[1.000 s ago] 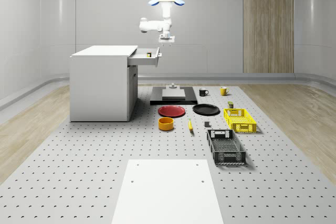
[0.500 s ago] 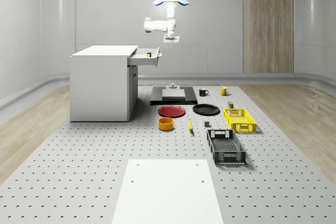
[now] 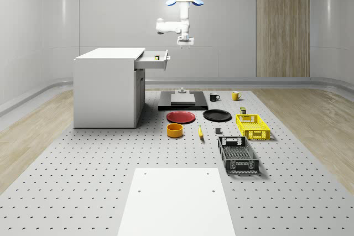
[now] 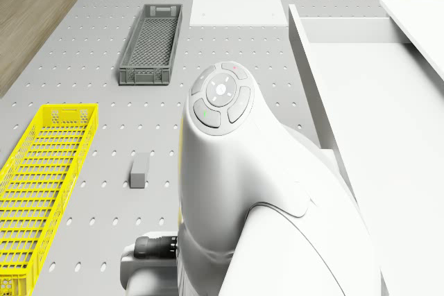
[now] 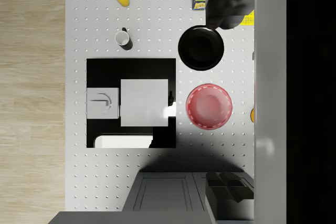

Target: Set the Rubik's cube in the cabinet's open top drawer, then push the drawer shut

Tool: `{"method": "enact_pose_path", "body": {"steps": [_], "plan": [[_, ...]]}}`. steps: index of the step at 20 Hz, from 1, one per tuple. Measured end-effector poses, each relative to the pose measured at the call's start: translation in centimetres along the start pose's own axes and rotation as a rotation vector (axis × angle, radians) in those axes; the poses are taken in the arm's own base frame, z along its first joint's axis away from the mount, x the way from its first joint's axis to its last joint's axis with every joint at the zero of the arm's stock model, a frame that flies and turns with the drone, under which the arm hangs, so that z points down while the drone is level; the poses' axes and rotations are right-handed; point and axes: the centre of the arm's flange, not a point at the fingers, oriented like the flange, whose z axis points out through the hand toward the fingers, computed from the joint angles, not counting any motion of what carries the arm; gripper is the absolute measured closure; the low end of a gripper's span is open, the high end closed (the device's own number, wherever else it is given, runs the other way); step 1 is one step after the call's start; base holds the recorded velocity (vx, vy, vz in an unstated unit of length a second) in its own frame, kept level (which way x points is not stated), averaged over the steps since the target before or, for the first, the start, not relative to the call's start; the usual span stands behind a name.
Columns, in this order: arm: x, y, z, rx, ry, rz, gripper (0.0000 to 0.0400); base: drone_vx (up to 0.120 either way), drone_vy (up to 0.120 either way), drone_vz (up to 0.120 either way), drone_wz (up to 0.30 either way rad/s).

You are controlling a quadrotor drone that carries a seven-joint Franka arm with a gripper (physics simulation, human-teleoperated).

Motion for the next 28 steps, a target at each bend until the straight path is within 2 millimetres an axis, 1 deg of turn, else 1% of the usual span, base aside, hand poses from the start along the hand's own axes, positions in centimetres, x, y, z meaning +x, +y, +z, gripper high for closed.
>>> {"method": "enact_pose_path", "body": {"steps": [3, 4, 5, 7, 9, 10, 12, 14, 17, 20, 28], "plan": [[0.0, 0.0, 0.0, 0.0, 0.0, 0.0, 0.0, 0.0, 0.12, 0.0, 0.0], [0.2, 0.3, 0.1, -0.036, 0.038, -0.005, 0.0, 0.0, 0.12, 0.0, 0.0], [-0.5, 0.3, 0.4, -0.14, 0.146, -0.012, 0.0, 0.0, 0.12, 0.0, 0.0], [-2.0, -1.2, 1.4, -0.346, 0.349, 0.036, 0.0, 0.0, 0.12, 0.0, 0.0], [-2.8, -2.5, 3.0, -0.538, 0.518, 0.085, 0.0, 0.0, 0.12, 0.0, 0.0], [-3.3, -3.2, 3.9, -0.629, 0.599, 0.089, 0.0, -0.12, 0.12, 0.0, 0.0], [-4.6, -4.7, 5.5, -0.769, 0.741, 0.068, 0.0, -0.12, 0.12, 0.0, 0.0], [-5.5, -5.6, 6.8, -0.871, 0.848, 0.049, 0.0, -0.08, 0.12, -0.08, 0.0], [-6.3, -6.4, 8.1, -0.971, 0.956, 0.029, 0.0, 0.0, -0.013, -0.12, 0.0], [-6.7, -6.7, 8.9, -1.03, 1.02, 0.017, 0.0, 0.0, -0.12, -0.12, 0.0], [-7.0, -7.0, 9.8, -1.093, 1.089, 0.003, 0.0, 0.0, -0.12, -0.12, 0.0]]}}
